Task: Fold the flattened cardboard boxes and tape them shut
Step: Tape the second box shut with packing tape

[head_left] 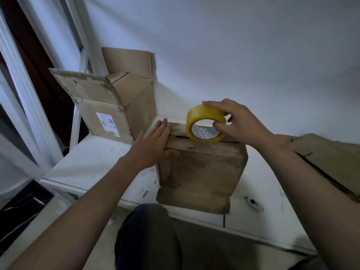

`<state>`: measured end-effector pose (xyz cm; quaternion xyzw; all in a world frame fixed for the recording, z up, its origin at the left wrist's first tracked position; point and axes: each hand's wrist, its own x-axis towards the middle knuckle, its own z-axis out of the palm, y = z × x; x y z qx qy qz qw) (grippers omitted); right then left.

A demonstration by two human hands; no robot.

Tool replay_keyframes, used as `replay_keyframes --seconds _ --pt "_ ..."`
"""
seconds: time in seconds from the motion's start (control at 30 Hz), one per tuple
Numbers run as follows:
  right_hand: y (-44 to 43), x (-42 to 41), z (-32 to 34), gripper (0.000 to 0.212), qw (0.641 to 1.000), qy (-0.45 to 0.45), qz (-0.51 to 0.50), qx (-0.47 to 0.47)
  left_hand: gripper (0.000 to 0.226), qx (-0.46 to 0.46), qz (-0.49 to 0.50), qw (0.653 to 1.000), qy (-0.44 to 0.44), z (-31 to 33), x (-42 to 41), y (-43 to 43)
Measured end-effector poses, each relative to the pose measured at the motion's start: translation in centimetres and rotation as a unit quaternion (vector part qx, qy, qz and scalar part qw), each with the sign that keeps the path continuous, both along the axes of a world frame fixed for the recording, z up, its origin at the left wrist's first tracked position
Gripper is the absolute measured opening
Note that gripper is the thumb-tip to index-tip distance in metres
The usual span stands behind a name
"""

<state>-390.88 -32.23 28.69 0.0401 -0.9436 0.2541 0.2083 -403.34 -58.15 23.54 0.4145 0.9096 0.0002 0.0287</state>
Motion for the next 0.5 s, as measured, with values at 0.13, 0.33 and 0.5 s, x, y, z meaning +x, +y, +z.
replay_keyframes --seconds 0.13,0.33,0.5 --pt "-1.0 -0.8 0.7 0.055 1.0 0.02 0.0 -0.012 0.12 -0.053 -0.028 0.998 -0.018 2.2 -2.3 0.4" --pt "-1.3 -0.4 -1.6 0.065 0.998 0.002 0.013 -0.061 0.132 -0.015 -0.036 0.999 -0.032 0.5 -0.5 2.8" --pt "-2.1 -0.1 -2.9 0.064 0.991 0.042 -0.007 -0.13 0.136 0.014 -0.016 0.998 -0.05 0.1 -1.1 2.4"
